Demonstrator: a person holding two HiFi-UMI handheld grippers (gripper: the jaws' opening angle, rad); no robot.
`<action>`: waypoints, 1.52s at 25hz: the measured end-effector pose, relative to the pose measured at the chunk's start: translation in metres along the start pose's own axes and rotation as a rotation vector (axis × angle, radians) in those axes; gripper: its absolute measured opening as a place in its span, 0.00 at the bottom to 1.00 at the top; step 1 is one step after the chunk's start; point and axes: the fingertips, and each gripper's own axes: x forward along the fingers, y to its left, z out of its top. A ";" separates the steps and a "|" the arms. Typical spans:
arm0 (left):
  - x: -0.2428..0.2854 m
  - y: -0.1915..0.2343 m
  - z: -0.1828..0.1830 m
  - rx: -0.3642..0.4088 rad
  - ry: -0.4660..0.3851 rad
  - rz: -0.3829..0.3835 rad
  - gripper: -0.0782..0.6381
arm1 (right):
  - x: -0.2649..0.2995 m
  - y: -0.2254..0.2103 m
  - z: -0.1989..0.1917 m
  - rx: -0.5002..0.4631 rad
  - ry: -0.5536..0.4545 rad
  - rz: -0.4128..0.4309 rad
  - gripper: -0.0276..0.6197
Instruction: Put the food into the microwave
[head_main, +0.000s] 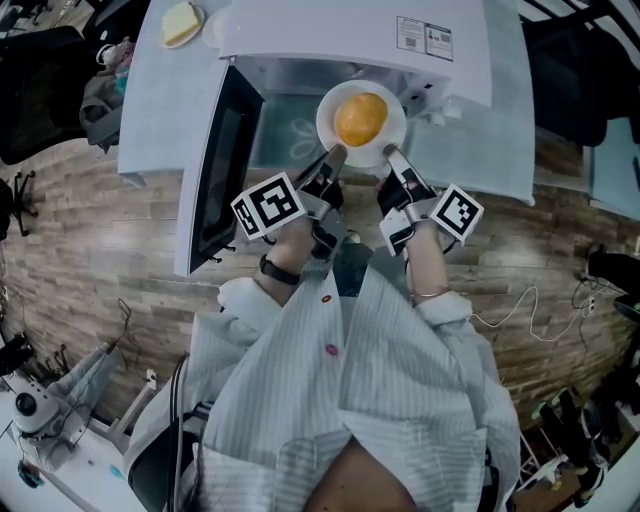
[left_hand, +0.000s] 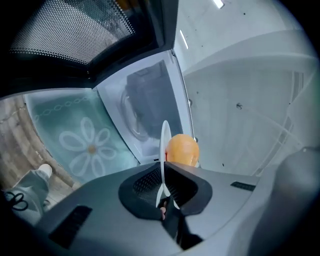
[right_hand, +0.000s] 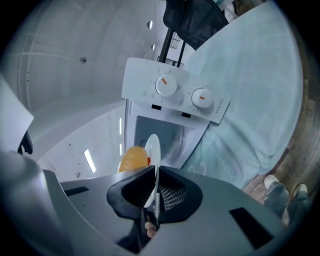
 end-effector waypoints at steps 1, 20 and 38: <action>0.001 0.001 0.003 -0.003 0.002 0.000 0.14 | 0.003 -0.001 0.000 -0.002 0.002 -0.005 0.11; 0.012 0.014 0.031 -0.021 -0.059 0.034 0.14 | 0.042 -0.005 0.008 -0.022 0.078 -0.020 0.12; 0.022 0.047 0.043 -0.037 -0.041 0.065 0.14 | 0.064 -0.027 0.003 -0.085 0.091 -0.096 0.12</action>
